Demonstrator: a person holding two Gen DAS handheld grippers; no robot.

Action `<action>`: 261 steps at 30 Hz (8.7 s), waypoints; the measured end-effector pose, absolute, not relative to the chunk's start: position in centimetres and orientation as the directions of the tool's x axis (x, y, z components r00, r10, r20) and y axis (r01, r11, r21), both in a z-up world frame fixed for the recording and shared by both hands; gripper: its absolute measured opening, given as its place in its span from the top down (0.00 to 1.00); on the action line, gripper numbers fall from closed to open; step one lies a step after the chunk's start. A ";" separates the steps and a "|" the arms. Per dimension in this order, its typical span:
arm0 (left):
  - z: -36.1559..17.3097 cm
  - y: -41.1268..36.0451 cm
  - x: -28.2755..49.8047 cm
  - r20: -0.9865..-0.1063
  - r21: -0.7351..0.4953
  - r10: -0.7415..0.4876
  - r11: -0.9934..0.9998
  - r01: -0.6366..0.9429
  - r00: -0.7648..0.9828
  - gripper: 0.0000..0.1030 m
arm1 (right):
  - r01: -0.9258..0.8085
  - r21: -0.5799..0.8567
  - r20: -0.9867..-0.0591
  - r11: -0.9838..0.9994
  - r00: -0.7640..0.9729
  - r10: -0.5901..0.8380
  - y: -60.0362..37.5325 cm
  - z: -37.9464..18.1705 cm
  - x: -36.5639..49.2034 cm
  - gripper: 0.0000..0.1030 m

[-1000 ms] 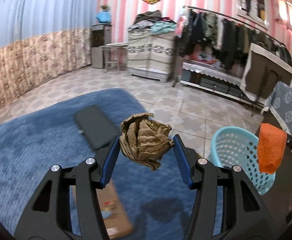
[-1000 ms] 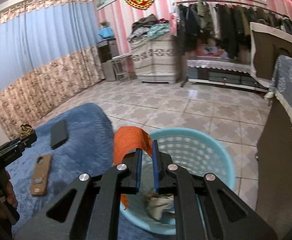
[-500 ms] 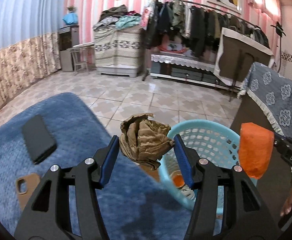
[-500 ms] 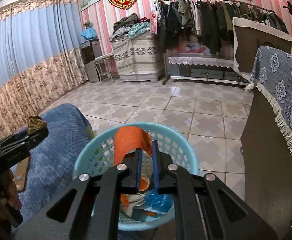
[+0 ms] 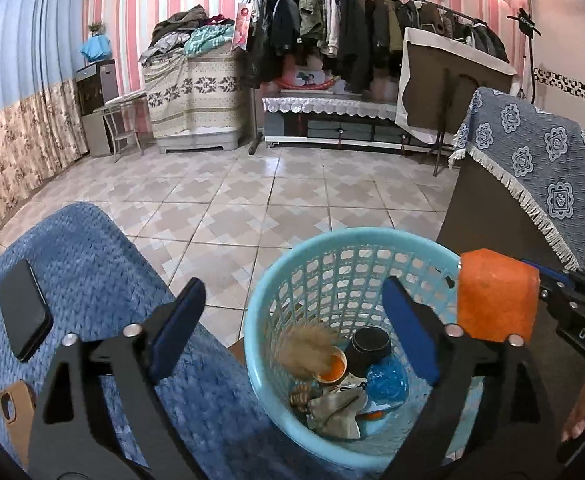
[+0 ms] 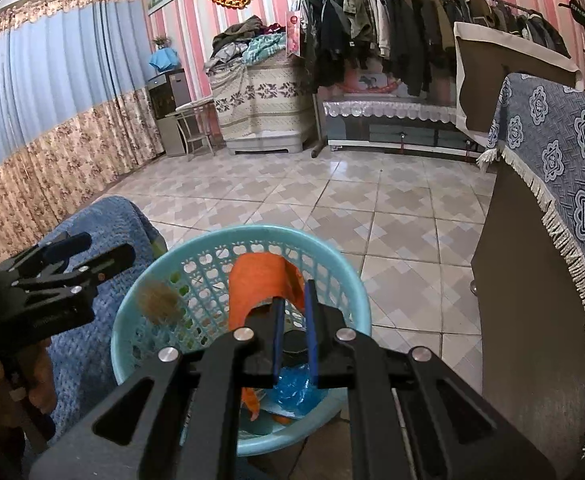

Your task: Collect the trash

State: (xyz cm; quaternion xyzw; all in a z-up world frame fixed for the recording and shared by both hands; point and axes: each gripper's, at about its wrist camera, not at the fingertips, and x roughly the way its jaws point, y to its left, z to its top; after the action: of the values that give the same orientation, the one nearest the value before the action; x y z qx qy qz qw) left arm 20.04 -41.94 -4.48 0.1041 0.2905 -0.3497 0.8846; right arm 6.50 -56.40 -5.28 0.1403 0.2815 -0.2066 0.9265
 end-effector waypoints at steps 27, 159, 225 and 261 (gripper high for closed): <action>-1.2 -28.4 20.4 -0.511 -0.035 -0.414 0.885 0.464 0.753 0.05 | 0.417 0.070 -0.743 0.906 0.628 -0.232 -52.7 -6.5 13.4 0.19; 0.1 -4.0 -2.6 -0.330 -0.017 -0.046 0.999 0.042 0.943 0.05 | -0.011 -0.004 -0.322 1.000 0.947 0.010 -23.6 -1.2 -2.2 0.04; -0.1 -4.0 -2.8 -0.327 -0.018 -0.044 0.999 0.041 0.944 0.05 | -0.018 -0.001 -0.320 1.000 0.947 0.016 -23.5 -1.0 -2.2 0.04; 1.9 -4.1 -3.2 -0.306 -0.013 -0.044 0.999 0.042 0.951 0.05 | -0.017 0.000 -0.317 1.000 0.948 0.017 -23.5 -1.1 -2.2 0.04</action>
State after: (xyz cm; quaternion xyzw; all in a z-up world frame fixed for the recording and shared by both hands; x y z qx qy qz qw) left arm -3.18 -4.14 1.90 -0.0033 0.1549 -0.0217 0.9877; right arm -2.21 -23.46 -1.10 -0.0014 0.1608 0.0086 0.9869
